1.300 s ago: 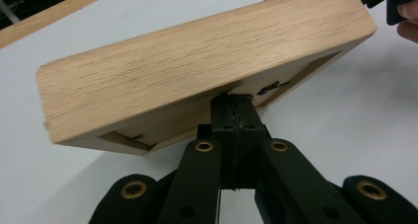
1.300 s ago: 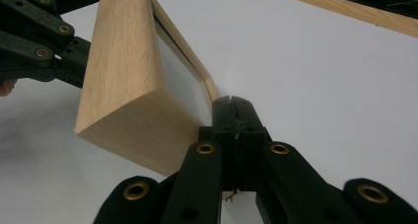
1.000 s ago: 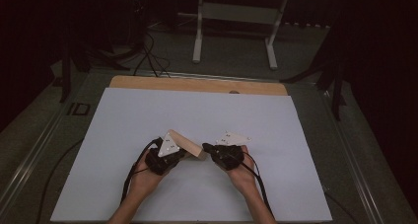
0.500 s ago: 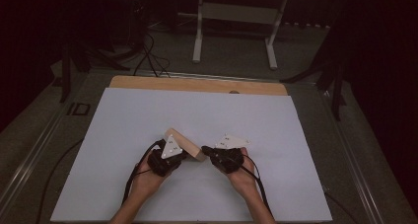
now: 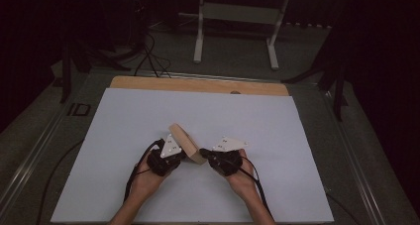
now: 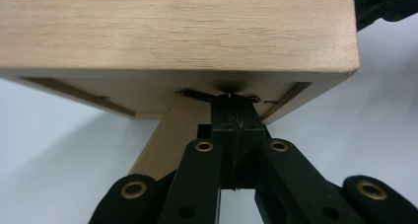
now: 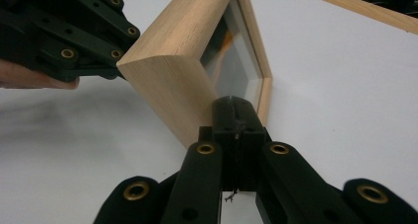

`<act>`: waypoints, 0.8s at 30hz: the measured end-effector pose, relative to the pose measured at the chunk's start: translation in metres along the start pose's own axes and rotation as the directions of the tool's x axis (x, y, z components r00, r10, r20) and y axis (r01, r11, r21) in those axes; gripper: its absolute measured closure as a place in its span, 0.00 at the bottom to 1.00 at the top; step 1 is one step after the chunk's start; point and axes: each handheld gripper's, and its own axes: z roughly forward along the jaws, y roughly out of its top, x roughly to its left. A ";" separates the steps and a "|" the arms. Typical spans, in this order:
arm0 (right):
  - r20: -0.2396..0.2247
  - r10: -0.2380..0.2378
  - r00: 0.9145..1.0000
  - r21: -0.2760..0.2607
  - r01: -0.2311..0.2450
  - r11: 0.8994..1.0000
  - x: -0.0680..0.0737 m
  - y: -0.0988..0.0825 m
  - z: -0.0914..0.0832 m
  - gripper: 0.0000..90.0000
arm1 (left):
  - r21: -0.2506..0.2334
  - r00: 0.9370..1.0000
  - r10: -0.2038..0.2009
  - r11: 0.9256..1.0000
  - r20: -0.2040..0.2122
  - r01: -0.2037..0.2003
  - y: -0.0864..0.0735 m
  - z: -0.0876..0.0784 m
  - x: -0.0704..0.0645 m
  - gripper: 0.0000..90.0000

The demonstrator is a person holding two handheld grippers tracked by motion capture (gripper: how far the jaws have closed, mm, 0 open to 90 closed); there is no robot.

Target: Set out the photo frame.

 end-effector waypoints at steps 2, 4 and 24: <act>-0.002 -0.005 1.000 0.002 0.005 1.000 0.001 0.000 0.000 1.00 | -0.003 1.000 -0.006 1.000 0.005 0.006 -0.001 0.001 0.001 1.00; -0.005 -0.004 1.000 0.003 0.004 1.000 0.002 0.001 0.001 1.00 | -0.002 1.000 -0.011 1.000 0.008 0.012 -0.002 0.003 0.003 1.00; -0.027 -0.032 0.999 0.010 0.033 0.999 0.011 0.004 0.005 1.00 | -0.004 1.000 -0.026 1.000 -0.005 0.026 -0.005 0.008 0.010 1.00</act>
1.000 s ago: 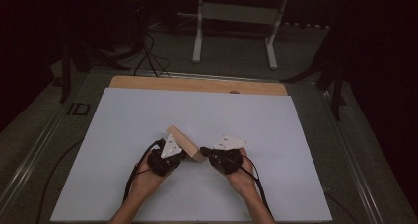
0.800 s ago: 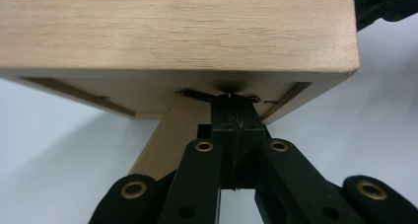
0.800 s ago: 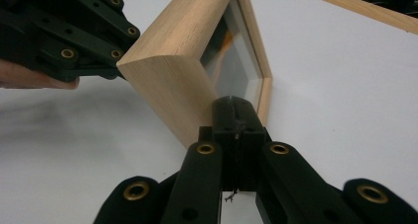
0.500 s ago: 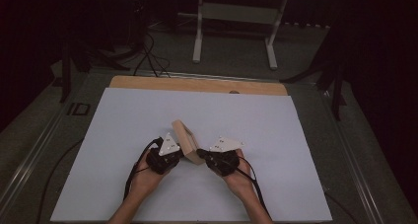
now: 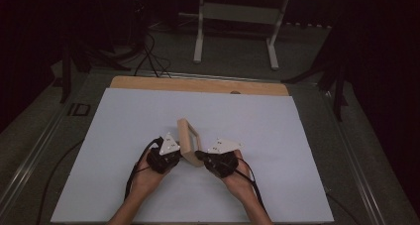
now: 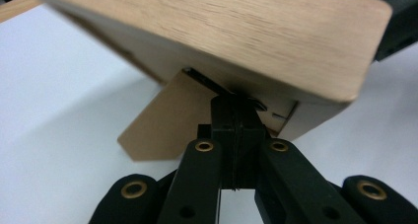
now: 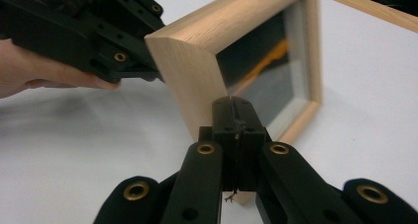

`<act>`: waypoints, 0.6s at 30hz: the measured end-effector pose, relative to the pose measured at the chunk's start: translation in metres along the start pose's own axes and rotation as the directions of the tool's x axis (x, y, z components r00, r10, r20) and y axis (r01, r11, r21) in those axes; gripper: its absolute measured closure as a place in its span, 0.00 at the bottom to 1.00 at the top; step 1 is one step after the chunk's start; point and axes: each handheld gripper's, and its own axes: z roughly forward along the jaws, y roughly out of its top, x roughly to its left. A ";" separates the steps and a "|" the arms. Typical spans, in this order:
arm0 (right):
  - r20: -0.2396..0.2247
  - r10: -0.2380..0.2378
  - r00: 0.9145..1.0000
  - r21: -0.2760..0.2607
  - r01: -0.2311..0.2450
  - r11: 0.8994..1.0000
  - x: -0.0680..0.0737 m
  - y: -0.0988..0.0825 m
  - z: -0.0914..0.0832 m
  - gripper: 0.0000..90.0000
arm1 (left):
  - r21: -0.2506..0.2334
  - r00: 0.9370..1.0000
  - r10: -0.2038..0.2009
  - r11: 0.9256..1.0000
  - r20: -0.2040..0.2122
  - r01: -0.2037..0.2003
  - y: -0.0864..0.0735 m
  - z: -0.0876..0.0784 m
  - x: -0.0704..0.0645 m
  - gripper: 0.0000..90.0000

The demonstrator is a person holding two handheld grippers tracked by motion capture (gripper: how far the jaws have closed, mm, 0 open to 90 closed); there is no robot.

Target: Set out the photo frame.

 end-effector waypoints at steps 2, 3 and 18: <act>-0.003 -0.002 1.000 0.002 0.002 1.000 0.001 0.001 0.001 1.00 | 0.000 1.000 -0.007 1.000 0.001 0.007 0.000 0.000 0.001 1.00; -0.005 -0.004 1.000 0.002 0.004 1.000 0.001 0.001 0.001 1.00 | 0.001 1.000 -0.004 1.000 -0.001 0.004 0.000 0.000 0.001 1.00; 0.002 -0.021 1.000 -0.001 0.021 1.000 -0.001 0.002 -0.004 0.95 | 0.002 1.000 -0.016 1.000 0.008 0.016 -0.003 0.000 0.003 0.96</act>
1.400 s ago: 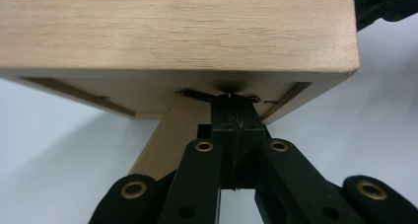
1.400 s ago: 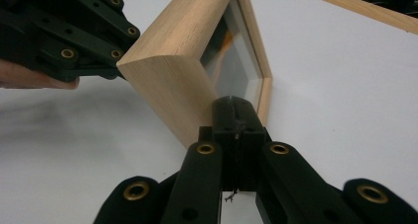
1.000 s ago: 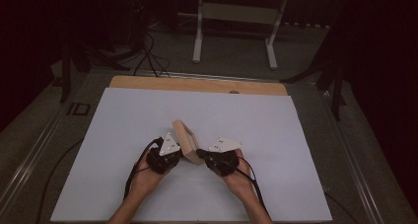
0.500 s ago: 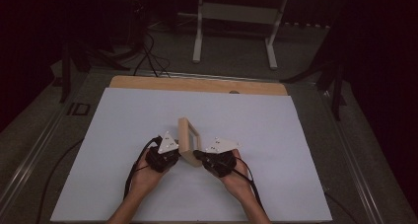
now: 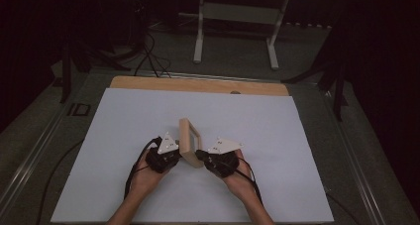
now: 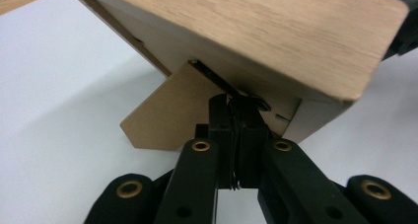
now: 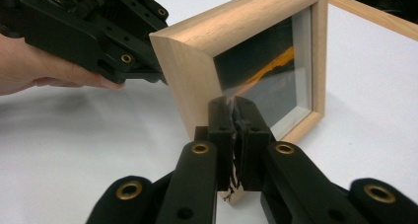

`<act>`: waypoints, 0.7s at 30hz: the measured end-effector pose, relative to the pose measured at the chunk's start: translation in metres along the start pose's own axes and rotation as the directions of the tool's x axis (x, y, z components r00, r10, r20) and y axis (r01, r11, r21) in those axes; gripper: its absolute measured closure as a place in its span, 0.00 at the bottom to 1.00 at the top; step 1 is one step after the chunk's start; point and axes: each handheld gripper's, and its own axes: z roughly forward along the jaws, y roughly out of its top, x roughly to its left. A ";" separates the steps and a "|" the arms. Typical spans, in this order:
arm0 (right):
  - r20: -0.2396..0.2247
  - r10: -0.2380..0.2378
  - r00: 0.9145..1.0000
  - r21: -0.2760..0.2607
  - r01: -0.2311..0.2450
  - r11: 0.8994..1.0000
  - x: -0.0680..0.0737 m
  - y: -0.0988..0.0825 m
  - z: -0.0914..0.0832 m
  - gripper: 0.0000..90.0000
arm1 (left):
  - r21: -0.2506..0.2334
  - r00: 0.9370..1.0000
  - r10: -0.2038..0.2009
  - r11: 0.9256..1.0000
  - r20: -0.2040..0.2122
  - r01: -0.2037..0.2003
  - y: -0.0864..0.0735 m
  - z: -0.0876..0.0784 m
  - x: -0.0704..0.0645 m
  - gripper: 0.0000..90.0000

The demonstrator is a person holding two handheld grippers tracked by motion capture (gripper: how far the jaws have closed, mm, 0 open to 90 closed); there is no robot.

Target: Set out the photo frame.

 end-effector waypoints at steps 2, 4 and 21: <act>0.002 0.000 1.000 -0.003 0.000 1.000 -0.001 0.000 -0.003 0.94 | 0.001 1.000 -0.005 1.000 -0.003 0.005 -0.001 -0.001 0.000 0.96; 0.003 -0.002 1.000 -0.004 0.002 1.000 -0.002 0.000 -0.005 0.92 | 0.005 1.000 -0.004 1.000 -0.010 0.004 -0.002 -0.003 0.001 0.94; 0.030 0.029 0.999 0.002 -0.029 1.000 -0.014 -0.014 -0.023 0.82 | -0.007 1.000 -0.030 1.000 0.004 0.030 -0.010 -0.022 0.001 0.73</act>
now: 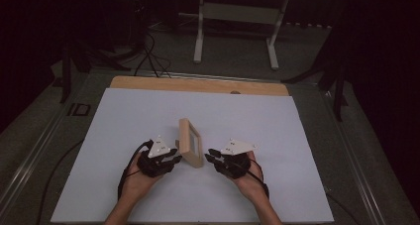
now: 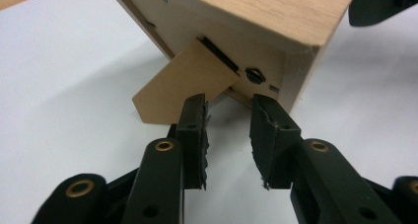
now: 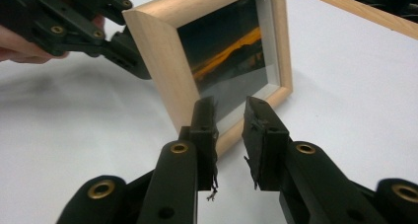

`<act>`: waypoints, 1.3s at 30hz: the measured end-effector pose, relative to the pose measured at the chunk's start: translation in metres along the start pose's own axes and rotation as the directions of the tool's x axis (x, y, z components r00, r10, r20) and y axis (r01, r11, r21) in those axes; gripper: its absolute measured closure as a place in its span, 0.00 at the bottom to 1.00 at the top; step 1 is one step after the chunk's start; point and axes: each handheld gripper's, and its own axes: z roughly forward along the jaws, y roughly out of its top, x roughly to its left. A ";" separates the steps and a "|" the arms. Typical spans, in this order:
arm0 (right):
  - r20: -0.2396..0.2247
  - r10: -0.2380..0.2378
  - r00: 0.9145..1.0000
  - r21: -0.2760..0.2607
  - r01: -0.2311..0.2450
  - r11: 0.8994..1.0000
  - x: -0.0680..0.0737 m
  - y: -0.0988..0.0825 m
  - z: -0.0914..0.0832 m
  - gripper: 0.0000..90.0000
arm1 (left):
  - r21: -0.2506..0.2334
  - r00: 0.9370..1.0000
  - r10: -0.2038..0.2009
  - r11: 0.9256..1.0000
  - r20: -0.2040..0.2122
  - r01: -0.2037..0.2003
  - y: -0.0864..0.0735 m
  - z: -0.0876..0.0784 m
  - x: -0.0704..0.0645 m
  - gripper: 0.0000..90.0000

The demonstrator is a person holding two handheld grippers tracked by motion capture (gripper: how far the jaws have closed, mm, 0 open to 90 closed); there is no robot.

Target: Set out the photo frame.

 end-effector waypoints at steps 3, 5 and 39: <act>0.004 0.005 1.000 0.001 -0.005 1.000 -0.002 -0.001 -0.001 0.81 | 0.005 1.000 -0.003 1.000 0.005 0.003 -0.002 -0.004 0.000 0.70; 0.004 0.003 1.000 0.003 -0.003 1.000 -0.002 -0.001 -0.001 0.79 | 0.002 1.000 -0.016 1.000 0.004 0.016 -0.006 -0.010 0.003 0.68; 0.019 0.033 0.999 0.006 -0.033 0.999 -0.005 -0.007 -0.004 0.70 | -0.061 0.997 -0.082 0.995 -0.011 0.081 0.009 -0.024 -0.021 0.30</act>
